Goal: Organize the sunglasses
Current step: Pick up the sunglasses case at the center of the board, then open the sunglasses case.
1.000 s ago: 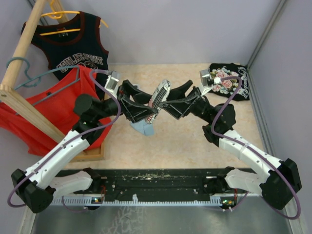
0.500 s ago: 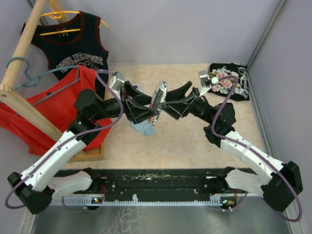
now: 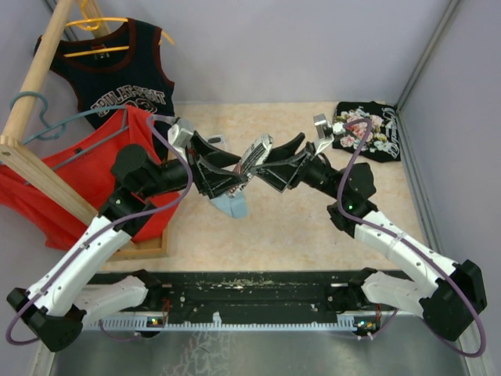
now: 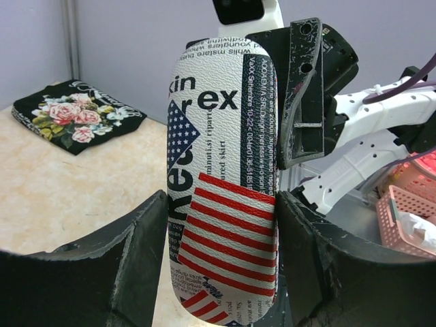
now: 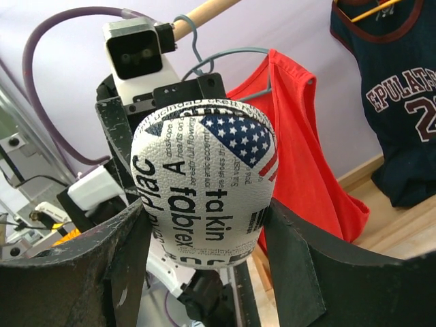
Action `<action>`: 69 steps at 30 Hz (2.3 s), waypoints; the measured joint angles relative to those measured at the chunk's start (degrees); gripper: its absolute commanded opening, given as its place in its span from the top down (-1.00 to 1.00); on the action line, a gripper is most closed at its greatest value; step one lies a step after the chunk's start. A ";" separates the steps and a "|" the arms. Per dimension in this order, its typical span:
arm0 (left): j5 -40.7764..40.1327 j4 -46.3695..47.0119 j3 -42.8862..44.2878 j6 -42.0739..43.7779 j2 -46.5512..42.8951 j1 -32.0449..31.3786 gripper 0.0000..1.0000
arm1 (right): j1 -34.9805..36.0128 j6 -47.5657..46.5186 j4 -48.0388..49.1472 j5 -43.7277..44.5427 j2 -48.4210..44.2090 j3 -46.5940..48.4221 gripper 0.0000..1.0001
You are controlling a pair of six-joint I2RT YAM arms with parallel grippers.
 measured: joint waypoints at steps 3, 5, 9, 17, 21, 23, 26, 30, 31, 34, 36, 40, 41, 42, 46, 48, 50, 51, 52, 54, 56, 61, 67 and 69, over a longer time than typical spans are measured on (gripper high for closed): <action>-0.33 -0.37 0.02 0.87 -0.48 0.92 -0.12 | 0.00 -0.44 -1.49 0.66 -0.13 0.00 1.00; -0.70 -0.42 0.17 1.27 -0.79 1.64 -0.13 | -0.20 -0.98 -2.75 0.85 -0.46 0.00 1.00; -1.68 -0.28 1.44 1.95 -1.07 2.73 -0.14 | -0.31 -2.10 -5.07 -0.22 -1.79 0.04 1.00; -4.02 -1.14 1.79 3.39 -0.48 3.69 -0.16 | 0.13 -4.59 -8.26 -3.78 -4.46 2.49 1.00; -2.73 -1.11 1.79 3.65 -0.48 3.69 -0.33 | 0.13 -6.60 -12.15 -2.84 -5.22 3.41 1.00; -1.84 -1.18 1.79 4.04 -0.48 3.69 -0.37 | 0.13 -7.87 -15.43 -1.44 -5.20 4.37 1.00; -1.38 -2.80 2.64 5.38 -0.31 2.82 -0.39 | 0.13 -10.16 -21.40 1.38 -5.07 6.01 1.00; -1.44 -4.09 3.41 7.10 -0.09 -0.24 -0.40 | 0.13 -12.41 -26.43 3.78 -4.17 7.87 1.00; -1.36 -4.15 3.41 7.26 -0.09 -0.72 -0.41 | 0.13 -12.74 -26.84 4.11 -3.87 7.96 1.00; -1.36 -4.17 3.41 7.67 -0.09 -1.46 -0.40 | 0.13 -13.05 -28.17 4.33 -3.26 7.96 1.00; -1.38 -4.17 3.41 7.80 -0.02 -1.46 -0.40 | 0.13 -13.03 -28.26 4.22 -3.04 7.96 1.00; -1.57 -4.17 3.39 7.98 0.61 -1.46 -0.40 | 0.13 -12.96 -27.76 3.08 -3.04 7.96 1.00; -1.66 -4.13 3.34 8.02 0.76 -1.46 -0.40 | 0.13 -12.94 -27.69 2.75 -3.04 7.96 1.00; -1.77 -4.17 3.32 8.09 0.87 -1.46 -0.39 | 0.13 -12.94 -27.61 2.45 -3.04 7.96 1.00; -2.01 -4.13 3.08 8.13 1.18 -1.46 -0.39 | 0.13 -12.85 -27.32 1.57 -3.06 7.96 1.00; -1.97 -4.11 2.99 8.13 1.29 -1.46 -0.38 | 0.13 -12.83 -27.26 1.11 -3.06 7.96 1.00; -1.81 -4.04 2.86 8.11 1.36 -1.46 -0.36 | 0.13 -12.83 -27.28 0.94 -3.06 7.96 1.00; -1.73 -4.00 2.82 8.11 1.40 -1.46 -0.35 | 0.13 -12.83 -27.28 0.92 -3.06 7.96 1.00; -1.62 -4.00 2.80 8.13 1.40 -1.46 -0.35 | 0.13 -12.83 -27.28 0.87 -3.06 7.96 1.00; -1.55 -4.00 2.80 8.13 1.40 -1.46 -0.34 | 0.13 -12.76 -27.28 0.83 -3.06 7.96 1.00; -1.46 -4.00 2.69 8.13 1.40 -1.46 -0.32 | 0.13 -12.76 -27.28 0.83 -3.06 7.96 1.00; -1.38 -4.20 2.12 8.22 1.25 -1.46 -0.29 | 0.13 -12.76 -27.32 0.90 -3.06 7.96 1.00; -1.60 -4.63 1.49 8.55 0.92 -1.46 -0.27 | 0.13 -12.50 -27.36 0.74 -3.21 7.96 1.00; -1.84 -4.63 1.40 8.70 0.74 -1.49 -0.25 | 0.13 -12.48 -27.36 0.70 -3.21 7.96 1.00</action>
